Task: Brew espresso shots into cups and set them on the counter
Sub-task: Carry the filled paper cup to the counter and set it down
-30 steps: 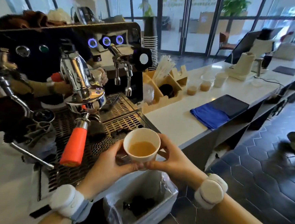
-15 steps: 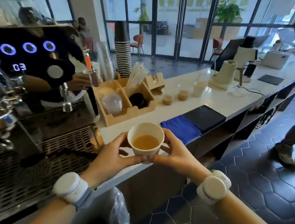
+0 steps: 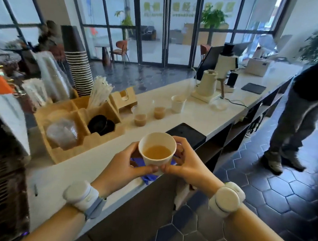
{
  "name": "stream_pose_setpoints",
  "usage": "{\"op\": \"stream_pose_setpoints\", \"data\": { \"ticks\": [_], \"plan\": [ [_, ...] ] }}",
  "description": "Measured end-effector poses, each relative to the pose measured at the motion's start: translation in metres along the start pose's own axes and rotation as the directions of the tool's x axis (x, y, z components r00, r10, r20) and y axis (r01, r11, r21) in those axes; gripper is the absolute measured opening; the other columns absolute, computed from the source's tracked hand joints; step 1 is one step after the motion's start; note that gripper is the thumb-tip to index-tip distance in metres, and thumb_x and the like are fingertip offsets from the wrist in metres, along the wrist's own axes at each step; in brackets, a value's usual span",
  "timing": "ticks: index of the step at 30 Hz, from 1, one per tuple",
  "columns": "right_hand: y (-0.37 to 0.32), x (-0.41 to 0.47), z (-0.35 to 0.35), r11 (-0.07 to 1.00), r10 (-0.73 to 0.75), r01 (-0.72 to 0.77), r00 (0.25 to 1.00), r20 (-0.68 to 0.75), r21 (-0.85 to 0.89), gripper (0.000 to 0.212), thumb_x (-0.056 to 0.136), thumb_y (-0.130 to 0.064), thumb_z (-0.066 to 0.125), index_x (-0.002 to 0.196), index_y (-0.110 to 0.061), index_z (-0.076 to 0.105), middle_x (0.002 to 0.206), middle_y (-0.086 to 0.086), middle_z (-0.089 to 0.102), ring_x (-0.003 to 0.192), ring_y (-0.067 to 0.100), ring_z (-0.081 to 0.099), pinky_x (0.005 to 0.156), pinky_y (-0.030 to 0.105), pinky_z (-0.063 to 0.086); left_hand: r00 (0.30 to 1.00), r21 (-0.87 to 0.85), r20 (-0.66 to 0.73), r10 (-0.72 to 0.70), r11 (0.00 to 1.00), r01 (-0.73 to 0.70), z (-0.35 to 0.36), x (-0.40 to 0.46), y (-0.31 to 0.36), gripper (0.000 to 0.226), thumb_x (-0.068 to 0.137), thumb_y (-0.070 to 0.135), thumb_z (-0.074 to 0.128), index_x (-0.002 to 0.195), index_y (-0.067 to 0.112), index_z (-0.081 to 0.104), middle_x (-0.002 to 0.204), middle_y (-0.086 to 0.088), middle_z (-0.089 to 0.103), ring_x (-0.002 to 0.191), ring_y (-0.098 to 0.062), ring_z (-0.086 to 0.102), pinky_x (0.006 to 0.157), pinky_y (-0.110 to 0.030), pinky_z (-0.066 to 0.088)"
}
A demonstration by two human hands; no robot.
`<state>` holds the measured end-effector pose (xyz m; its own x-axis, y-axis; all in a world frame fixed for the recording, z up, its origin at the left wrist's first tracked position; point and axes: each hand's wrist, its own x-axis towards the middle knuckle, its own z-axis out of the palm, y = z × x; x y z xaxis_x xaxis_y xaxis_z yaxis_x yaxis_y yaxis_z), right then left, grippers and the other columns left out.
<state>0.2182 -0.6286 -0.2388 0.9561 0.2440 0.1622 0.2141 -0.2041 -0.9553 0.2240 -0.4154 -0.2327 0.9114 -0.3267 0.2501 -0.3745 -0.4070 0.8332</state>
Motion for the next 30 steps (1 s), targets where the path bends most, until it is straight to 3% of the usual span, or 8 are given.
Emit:
{"op": "stream_pose_setpoints", "data": {
  "ticks": [5, 8, 11, 19, 25, 30],
  "plan": [
    [0.02, 0.031, -0.043, 1.0, 0.016, -0.016, 0.999, -0.044, 0.0, 0.073, 0.064, -0.029, 0.083, 0.12, -0.045, 0.04, 0.118, -0.027, 0.055, 0.117, 0.001, 0.054, 0.092, 0.018, 0.048, 0.999, -0.034, 0.044, 0.026, 0.999, -0.024, 0.025, 0.063, -0.008, 0.063, 0.063, 0.057, 0.08, 0.118, 0.053, 0.049, 0.115, 0.033, 0.06, 0.109, 0.009, 0.055, 0.081, -0.005, 0.045],
    [0.035, 0.055, -0.07, 1.0, 0.022, -0.022, 0.998, -0.064, 0.003, 0.073, 0.067, -0.019, 0.083, 0.121, -0.042, 0.04, 0.122, -0.019, 0.055, 0.116, 0.003, 0.054, 0.092, 0.019, 0.049, 0.998, -0.026, 0.058, 0.035, 0.999, -0.034, 0.04, 0.102, -0.016, 0.069, 0.064, 0.056, 0.079, 0.124, 0.041, 0.049, 0.116, 0.026, 0.062, 0.109, 0.006, 0.057, 0.086, -0.015, 0.049],
    [0.046, 0.077, -0.095, 1.0, 0.025, -0.025, 0.996, -0.083, 0.009, 0.075, 0.064, -0.024, 0.084, 0.122, -0.042, 0.04, 0.126, -0.013, 0.052, 0.117, 0.007, 0.054, 0.093, 0.025, 0.051, 0.995, -0.052, 0.096, 0.038, 0.998, -0.033, 0.052, 0.138, -0.021, 0.07, 0.064, 0.052, 0.081, 0.125, 0.038, 0.05, 0.112, 0.023, 0.064, 0.106, 0.001, 0.059, 0.082, -0.023, 0.053],
    [0.076, 0.148, -0.167, 0.999, 0.049, -0.051, 0.99, -0.13, -0.017, 0.073, 0.067, -0.021, 0.083, 0.121, -0.041, 0.038, 0.127, -0.011, 0.049, 0.118, 0.01, 0.052, 0.095, 0.027, 0.049, 0.989, -0.049, 0.132, 0.066, 0.997, -0.06, 0.085, 0.245, -0.024, 0.062, 0.068, 0.046, 0.08, 0.119, 0.049, 0.045, 0.111, 0.03, 0.06, 0.104, 0.01, 0.055, 0.075, -0.007, 0.046],
    [0.097, 0.194, -0.215, 0.996, 0.086, -0.085, 0.99, -0.112, 0.014, 0.074, 0.071, -0.004, 0.079, 0.128, -0.023, 0.037, 0.13, 0.001, 0.047, 0.12, 0.018, 0.051, 0.101, 0.033, 0.045, 0.993, -0.057, 0.108, 0.049, 0.997, -0.043, 0.115, 0.307, -0.032, 0.074, 0.071, 0.038, 0.081, 0.135, 0.025, 0.045, 0.12, 0.015, 0.06, 0.104, 0.001, 0.057, 0.083, -0.025, 0.052],
    [0.124, 0.24, -0.257, 0.998, 0.065, -0.065, 0.996, -0.06, 0.0, 0.072, 0.07, -0.006, 0.08, 0.126, -0.027, 0.039, 0.124, -0.007, 0.05, 0.115, 0.011, 0.052, 0.093, 0.025, 0.048, 0.998, -0.039, 0.058, 0.001, 0.999, 0.002, 0.141, 0.356, -0.043, 0.071, 0.072, 0.038, 0.081, 0.133, 0.024, 0.046, 0.116, 0.017, 0.06, 0.103, 0.004, 0.056, 0.08, -0.016, 0.05]
  ]
}}
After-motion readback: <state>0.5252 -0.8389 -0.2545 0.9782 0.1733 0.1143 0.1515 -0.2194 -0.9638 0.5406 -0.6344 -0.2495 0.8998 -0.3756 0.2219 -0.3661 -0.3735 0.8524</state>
